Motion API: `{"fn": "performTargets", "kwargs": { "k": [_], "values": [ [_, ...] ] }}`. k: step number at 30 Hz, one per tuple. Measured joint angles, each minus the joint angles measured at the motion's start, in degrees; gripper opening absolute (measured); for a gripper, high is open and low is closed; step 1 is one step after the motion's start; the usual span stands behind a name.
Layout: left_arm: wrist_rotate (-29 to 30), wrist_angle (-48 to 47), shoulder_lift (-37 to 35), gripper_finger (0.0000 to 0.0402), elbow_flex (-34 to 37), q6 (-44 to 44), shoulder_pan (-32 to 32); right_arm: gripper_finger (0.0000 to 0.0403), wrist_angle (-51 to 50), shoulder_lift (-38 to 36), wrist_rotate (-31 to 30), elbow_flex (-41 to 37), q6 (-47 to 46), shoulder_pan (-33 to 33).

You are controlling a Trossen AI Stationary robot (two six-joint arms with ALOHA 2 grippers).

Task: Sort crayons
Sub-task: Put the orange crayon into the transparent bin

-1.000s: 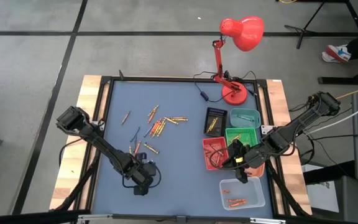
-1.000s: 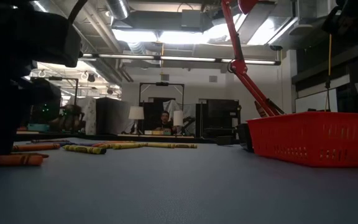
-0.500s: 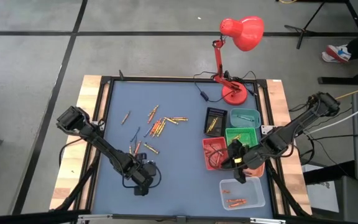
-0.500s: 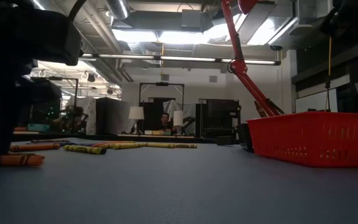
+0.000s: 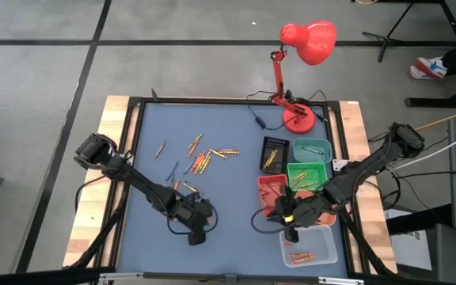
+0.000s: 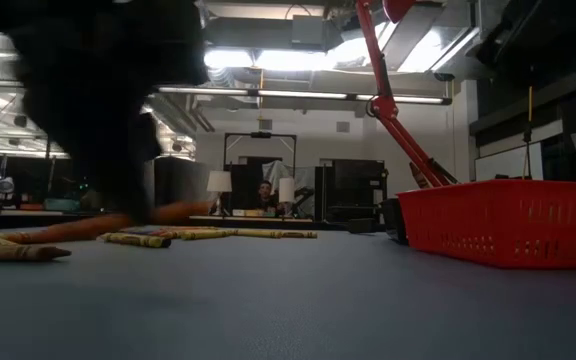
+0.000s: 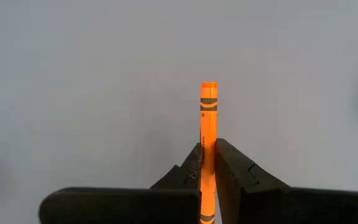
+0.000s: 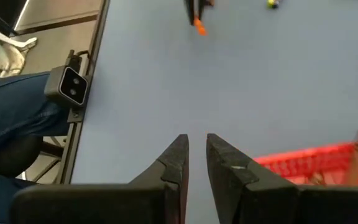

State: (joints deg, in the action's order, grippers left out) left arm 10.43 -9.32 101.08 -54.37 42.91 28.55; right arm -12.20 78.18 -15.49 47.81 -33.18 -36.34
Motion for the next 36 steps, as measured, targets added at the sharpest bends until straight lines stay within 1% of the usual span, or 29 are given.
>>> {"fn": "performTargets", "kwargs": {
  "k": [3, 8, 14, 18, 21, 23, 28, 32, 36],
  "values": [
    [1.08, 5.58, 0.0, 0.0008, 0.0, -2.12, -1.81, 0.0056, 4.34, 2.49, -0.02, 0.0, 3.73, -0.02],
    [1.11, 18.48, 0.0, 0.0008, 0.0, -11.72, -3.88, 0.0056, 9.43, 5.89, -1.08, 0.0, 8.02, 0.0],
    [1.29, 33.17, -0.09, 0.0008, -0.02, -21.97, -5.77, 0.0056, 13.92, 8.32, -6.95, 0.0, 10.98, 0.0],
    [1.23, 38.75, -0.09, 0.0008, -0.02, -26.76, -6.18, 0.0056, 18.49, 8.95, -11.23, 0.0, 15.23, 0.01],
    [1.56, 42.99, -0.09, 0.0008, -0.02, -30.89, -6.2, 0.0056, 22.2, 8.95, -12.44, 0.0, 18.82, 0.44],
    [2.72, 45.77, -0.09, 0.0008, -0.02, -33.32, -6.15, 0.0056, 24.65, 8.95, -12.37, 0.0, 20.53, 0.85],
    [3.02, 53.25, -0.11, 0.0008, -0.02, -38.52, -6.2, 0.0056, 29.58, 8.95, -11.96, -0.01, 22.98, 2.68],
    [3.02, 55.69, -0.13, 0.0008, -0.02, -41.96, -6.18, 0.0056, 33.41, 8.95, -11.66, 0.0, 23.14, 4.39],
    [3.2, 56.34, -0.13, 0.0008, -0.04, -43.36, -6.24, 0.0056, 34.27, 8.95, -6.07, 0.0, 23.45, 5.93]
  ]
}}
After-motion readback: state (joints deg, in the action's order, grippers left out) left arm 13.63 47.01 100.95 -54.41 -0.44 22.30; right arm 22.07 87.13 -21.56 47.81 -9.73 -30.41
